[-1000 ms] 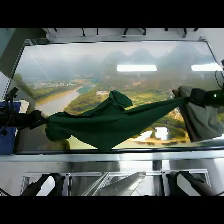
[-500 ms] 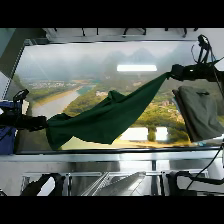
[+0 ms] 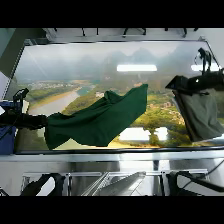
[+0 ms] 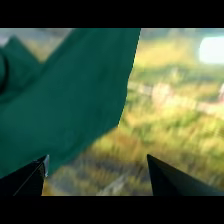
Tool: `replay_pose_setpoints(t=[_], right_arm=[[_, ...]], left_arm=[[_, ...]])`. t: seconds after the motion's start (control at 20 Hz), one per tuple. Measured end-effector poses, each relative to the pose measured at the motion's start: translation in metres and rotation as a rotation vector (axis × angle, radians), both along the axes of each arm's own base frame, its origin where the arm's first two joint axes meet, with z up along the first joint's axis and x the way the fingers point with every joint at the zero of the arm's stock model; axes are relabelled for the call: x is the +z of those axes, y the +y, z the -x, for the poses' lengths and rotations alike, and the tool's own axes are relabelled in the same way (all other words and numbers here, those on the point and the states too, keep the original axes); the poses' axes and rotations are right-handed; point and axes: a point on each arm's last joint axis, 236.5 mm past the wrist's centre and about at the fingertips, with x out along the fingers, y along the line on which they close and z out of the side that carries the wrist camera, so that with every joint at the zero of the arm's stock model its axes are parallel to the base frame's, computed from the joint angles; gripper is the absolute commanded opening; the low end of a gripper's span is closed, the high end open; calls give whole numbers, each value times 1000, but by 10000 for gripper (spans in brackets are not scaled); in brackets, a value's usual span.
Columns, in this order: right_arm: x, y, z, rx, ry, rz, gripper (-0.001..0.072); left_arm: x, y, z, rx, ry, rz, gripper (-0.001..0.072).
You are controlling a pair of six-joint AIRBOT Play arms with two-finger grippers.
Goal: Fold the shirts.
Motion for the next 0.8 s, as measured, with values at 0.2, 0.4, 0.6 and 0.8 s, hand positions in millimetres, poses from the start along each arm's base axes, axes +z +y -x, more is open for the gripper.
replay_pose_setpoints(t=[0.2, 0.4, 0.6, 0.8], right_arm=[[-66, 57, 79, -86, 161, -159, 696], [-111, 122, 122, -132, 245, -293, 696], [-138, 181, 142, -136, 318, -351, 695], [-154, 230, 139, -113, 382, -369, 643]], left_arm=[[-10, -2, 3, 0, 51, 17, 16], [-13, -7, 1, 4, 61, 45, 16], [-12, -10, -2, 7, 54, 61, 16], [-12, -11, -3, 9, 50, 66, 16]])
